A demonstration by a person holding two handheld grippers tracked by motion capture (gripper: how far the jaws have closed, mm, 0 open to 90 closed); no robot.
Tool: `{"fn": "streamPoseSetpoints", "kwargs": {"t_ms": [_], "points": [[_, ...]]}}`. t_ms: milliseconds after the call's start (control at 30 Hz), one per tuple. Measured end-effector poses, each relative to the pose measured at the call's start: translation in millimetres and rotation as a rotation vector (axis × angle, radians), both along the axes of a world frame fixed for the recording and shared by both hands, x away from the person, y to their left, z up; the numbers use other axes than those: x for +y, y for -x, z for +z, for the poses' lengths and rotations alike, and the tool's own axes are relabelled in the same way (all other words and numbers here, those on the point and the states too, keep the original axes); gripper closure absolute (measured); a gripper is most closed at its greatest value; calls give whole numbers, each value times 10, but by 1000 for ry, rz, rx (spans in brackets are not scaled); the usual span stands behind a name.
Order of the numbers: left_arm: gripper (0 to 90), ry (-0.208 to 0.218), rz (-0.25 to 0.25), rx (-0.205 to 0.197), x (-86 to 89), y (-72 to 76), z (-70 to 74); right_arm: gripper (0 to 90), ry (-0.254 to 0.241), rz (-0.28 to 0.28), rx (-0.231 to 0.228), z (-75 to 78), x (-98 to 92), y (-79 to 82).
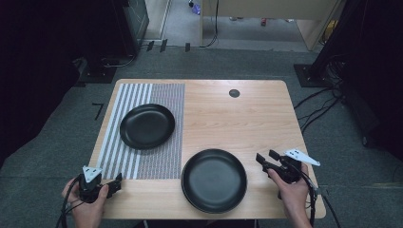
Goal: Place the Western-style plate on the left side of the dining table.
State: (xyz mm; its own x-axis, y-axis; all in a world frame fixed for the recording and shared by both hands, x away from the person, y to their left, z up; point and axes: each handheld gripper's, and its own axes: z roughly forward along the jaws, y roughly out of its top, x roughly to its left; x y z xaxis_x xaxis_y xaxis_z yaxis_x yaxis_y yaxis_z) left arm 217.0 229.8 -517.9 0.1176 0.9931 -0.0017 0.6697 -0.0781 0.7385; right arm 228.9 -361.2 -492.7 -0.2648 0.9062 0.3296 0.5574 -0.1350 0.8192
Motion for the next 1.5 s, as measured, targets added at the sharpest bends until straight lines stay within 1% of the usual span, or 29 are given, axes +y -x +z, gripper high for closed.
{"fn": "streamPoseSetpoints", "kwargs": {"t_ms": [167,233,400,500,633,767,867,967,1000,1133,1233,1267,1500], "points": [[140,0,-4,1,4,-2,-1,353,-1,-55,14,-74,-223,121],[140,-1,-4,1,4,-2,-1,350,12,-70,13,-93,-311,171],[139,0,-4,0,5,-3,-2,338,23,-113,31,-163,-509,296],[139,0,-4,1,6,-3,-2,335,27,-136,39,-203,-599,371],[138,0,-5,1,7,-4,-2,323,29,-153,43,-224,-691,461],[137,1,-5,1,7,-5,-2,314,54,-181,51,-231,-769,540],[136,1,-5,1,7,-5,-2,307,69,-193,63,-259,-795,568],[137,1,-5,1,7,-5,-2,308,108,-198,76,-299,-797,562],[136,1,-5,1,7,-5,-2,305,111,-202,90,-303,-798,555],[136,0,-5,1,8,-6,-2,303,128,-219,100,-304,-802,542],[135,0,-5,1,7,-6,-2,297,150,-213,126,-310,-780,536],[134,0,-5,1,7,-6,-2,294,160,-207,141,-314,-770,531],[133,0,-5,3,5,-7,-2,285,199,-206,141,-314,-732,522]]}}
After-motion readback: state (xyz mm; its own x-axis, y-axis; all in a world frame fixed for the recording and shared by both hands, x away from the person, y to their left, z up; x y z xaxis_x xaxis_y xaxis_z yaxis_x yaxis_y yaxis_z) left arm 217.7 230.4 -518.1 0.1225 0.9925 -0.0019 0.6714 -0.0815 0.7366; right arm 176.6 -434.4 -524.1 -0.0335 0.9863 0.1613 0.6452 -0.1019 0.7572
